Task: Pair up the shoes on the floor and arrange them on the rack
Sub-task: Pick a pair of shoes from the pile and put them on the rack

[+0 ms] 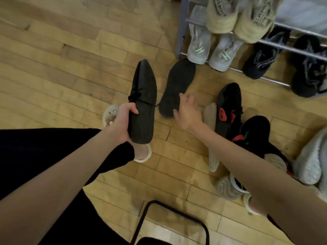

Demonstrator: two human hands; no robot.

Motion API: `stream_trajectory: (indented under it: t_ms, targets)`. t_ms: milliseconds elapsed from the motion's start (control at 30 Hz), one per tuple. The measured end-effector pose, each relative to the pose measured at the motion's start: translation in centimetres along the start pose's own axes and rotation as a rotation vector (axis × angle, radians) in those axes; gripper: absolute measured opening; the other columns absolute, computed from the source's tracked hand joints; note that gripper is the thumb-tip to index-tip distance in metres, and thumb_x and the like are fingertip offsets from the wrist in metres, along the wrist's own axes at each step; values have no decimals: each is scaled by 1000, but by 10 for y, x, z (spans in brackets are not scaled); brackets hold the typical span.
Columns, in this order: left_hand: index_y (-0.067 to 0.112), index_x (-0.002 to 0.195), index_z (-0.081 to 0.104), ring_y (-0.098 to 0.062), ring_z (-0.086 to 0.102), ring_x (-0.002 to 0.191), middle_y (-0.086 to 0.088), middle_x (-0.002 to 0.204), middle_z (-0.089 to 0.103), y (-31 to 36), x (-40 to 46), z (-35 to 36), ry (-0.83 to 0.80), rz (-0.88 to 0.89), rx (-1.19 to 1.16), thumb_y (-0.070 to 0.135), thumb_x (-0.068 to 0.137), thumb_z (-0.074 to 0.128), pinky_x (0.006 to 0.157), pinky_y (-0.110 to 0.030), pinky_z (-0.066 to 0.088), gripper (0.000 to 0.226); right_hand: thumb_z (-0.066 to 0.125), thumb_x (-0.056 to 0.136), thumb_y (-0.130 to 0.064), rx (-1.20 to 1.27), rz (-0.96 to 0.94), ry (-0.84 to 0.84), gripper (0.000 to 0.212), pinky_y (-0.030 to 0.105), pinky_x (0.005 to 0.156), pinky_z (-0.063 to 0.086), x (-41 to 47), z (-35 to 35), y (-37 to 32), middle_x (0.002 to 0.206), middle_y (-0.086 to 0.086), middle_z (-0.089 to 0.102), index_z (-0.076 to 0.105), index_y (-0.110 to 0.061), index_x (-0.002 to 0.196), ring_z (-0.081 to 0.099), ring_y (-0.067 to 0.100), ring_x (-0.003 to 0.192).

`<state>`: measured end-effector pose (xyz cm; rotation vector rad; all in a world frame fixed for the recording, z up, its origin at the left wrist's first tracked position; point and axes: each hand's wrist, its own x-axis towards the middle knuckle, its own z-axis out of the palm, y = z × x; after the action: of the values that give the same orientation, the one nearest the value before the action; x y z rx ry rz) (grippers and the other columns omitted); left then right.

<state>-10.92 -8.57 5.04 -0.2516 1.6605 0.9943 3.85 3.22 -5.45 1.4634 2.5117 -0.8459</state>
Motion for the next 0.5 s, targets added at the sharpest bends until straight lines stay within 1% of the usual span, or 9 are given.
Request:
stream_trajectory:
  t_ms: [67, 100, 167, 200, 300, 367, 433, 467, 500]
  targets:
    - [4, 93, 66, -32, 60, 89, -16, 97, 64, 2, 6, -7, 25, 24, -40, 18, 71, 49, 87, -42, 48, 31, 56, 91, -47, 16, 113, -132, 85, 49, 98, 46, 25, 17, -17, 149, 26, 19, 7, -14, 152, 40, 42, 128]
    - [3, 95, 67, -32, 60, 89, -16, 99, 65, 3, 8, -11, 45, 19, -55, 19, 69, 51, 85, -41, 49, 35, 56, 87, -55, 25, 181, -181, 95, 50, 101, 44, 36, 24, -23, 152, 27, 13, 0, -14, 153, 36, 43, 131]
    - [2, 107, 69, -33, 62, 93, -18, 108, 69, 5, 12, -17, 72, -25, -73, 24, 59, 55, 91, -45, 49, 54, 59, 79, -66, 59, 298, -217, 111, 51, 107, 37, 53, 31, -33, 154, 27, 3, -8, -16, 152, 25, 45, 137]
    - [2, 112, 68, -35, 63, 97, -18, 112, 69, 6, 16, -21, 81, -39, -85, 25, 55, 57, 94, -48, 47, 63, 61, 77, -67, 74, 330, -217, 115, 51, 107, 35, 58, 33, -38, 154, 27, 0, -11, -16, 152, 21, 45, 139]
    - [3, 116, 67, -39, 62, 111, -18, 119, 67, 5, 18, -25, 83, -61, -95, 26, 45, 61, 99, -54, 44, 75, 64, 79, -59, 96, 365, -215, 116, 49, 106, 35, 63, 42, -44, 154, 27, -2, -15, -14, 151, 18, 45, 140]
    - [3, 114, 67, -40, 61, 112, -18, 118, 67, 4, 18, -25, 96, -49, -87, 26, 47, 61, 99, -54, 44, 72, 66, 81, -54, 169, 387, -222, 114, 49, 109, 35, 59, 40, -42, 154, 26, -2, -16, -16, 151, 21, 45, 139]
    - [1, 106, 69, -38, 64, 103, -18, 110, 70, 3, 16, -22, 103, -43, -56, 25, 53, 59, 98, -52, 45, 59, 67, 82, -48, 322, 382, -207, 110, 48, 110, 35, 48, 27, -37, 155, 24, 1, -14, -19, 151, 25, 42, 139]
    - [2, 100, 70, -36, 64, 96, -17, 104, 70, 2, 14, -20, 98, -42, -42, 25, 57, 58, 95, -51, 45, 50, 67, 83, -42, 442, 383, -189, 105, 45, 109, 35, 40, 18, -31, 155, 21, 7, -9, -19, 152, 27, 39, 138]
    - [4, 95, 70, -34, 63, 90, -16, 98, 69, 3, 10, -16, 97, -38, -29, 24, 60, 57, 94, -50, 47, 41, 67, 82, -34, 612, 394, -171, 97, 44, 107, 36, 29, 5, -25, 153, 19, 17, 2, -18, 152, 32, 36, 135]
